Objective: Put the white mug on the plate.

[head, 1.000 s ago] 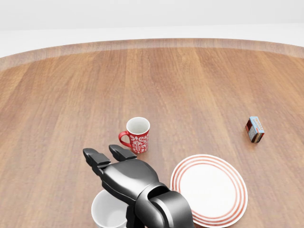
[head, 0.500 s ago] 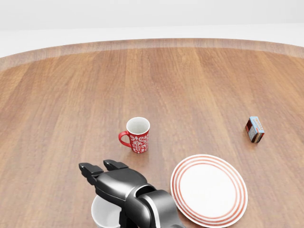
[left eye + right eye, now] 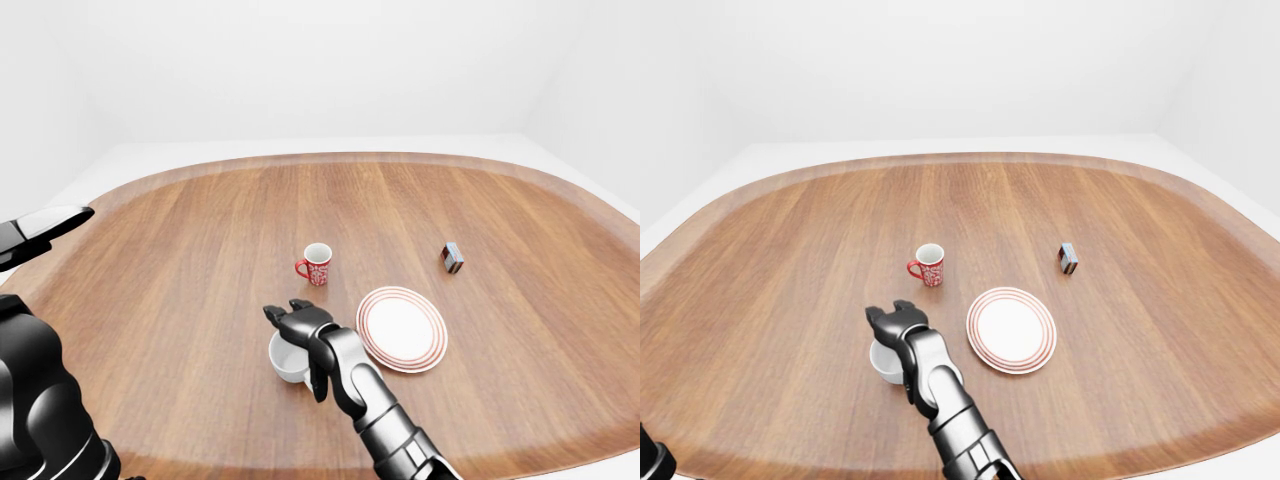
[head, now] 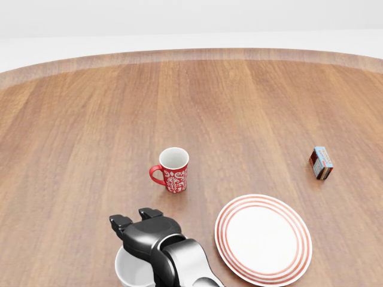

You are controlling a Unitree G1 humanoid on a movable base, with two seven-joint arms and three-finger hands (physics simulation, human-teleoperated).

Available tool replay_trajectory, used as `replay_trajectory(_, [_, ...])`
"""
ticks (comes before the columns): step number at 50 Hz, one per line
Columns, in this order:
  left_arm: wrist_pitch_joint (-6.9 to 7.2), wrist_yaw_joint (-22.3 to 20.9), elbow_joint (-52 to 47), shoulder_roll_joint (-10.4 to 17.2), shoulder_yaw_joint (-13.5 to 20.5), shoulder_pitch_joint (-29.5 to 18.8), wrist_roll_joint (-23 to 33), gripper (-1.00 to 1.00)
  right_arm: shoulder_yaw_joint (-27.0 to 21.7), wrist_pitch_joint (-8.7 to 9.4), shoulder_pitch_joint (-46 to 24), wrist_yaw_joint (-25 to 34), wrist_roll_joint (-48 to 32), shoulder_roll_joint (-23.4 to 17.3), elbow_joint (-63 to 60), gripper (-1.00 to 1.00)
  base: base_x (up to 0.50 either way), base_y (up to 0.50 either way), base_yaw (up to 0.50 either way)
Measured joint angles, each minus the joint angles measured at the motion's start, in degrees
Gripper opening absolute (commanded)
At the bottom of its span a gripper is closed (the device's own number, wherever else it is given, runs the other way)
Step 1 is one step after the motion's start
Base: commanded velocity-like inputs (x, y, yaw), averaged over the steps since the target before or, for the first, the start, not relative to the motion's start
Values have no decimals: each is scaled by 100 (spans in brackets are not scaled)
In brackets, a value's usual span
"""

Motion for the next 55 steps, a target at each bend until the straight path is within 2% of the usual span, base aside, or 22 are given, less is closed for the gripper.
replay_trajectory(16, [0,9,1,6,-8,-15,-13,100,-89,0,-189,-263,-173,123,543,100,0,0,0])
replay_trajectory(55, [0,-15,28,-26,-21,16,7,100,-397,0,-776,-1149,129,180,2127,100,0,0,0])
